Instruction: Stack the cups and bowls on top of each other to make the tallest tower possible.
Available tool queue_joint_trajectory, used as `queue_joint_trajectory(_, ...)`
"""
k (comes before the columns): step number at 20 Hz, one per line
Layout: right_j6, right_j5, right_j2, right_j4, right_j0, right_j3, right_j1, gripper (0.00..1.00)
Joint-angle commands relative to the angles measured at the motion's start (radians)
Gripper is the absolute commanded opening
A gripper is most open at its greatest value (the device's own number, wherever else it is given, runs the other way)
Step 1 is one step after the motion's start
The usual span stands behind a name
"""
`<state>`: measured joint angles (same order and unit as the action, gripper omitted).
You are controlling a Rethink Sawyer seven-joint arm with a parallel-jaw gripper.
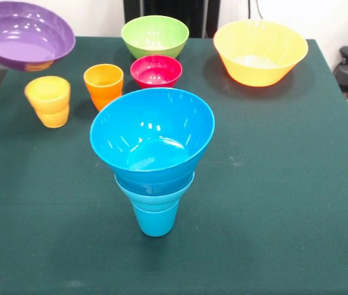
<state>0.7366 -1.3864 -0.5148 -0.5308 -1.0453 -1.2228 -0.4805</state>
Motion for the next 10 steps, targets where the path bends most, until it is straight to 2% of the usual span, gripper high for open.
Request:
queue_joint_trajectory(1, -0.044, -0.111, 0.033, -0.031, 0.046, 0.027, -0.037, 0.0)
queue_joint_trajectory(6, -0.013, -0.133, 0.035, -0.006, 0.056, -0.013, -0.079, 0.0)
queue_joint_trajectory(10, 0.019, -0.162, 0.019, 0.031, 0.076, -0.021, -0.068, 0.0)
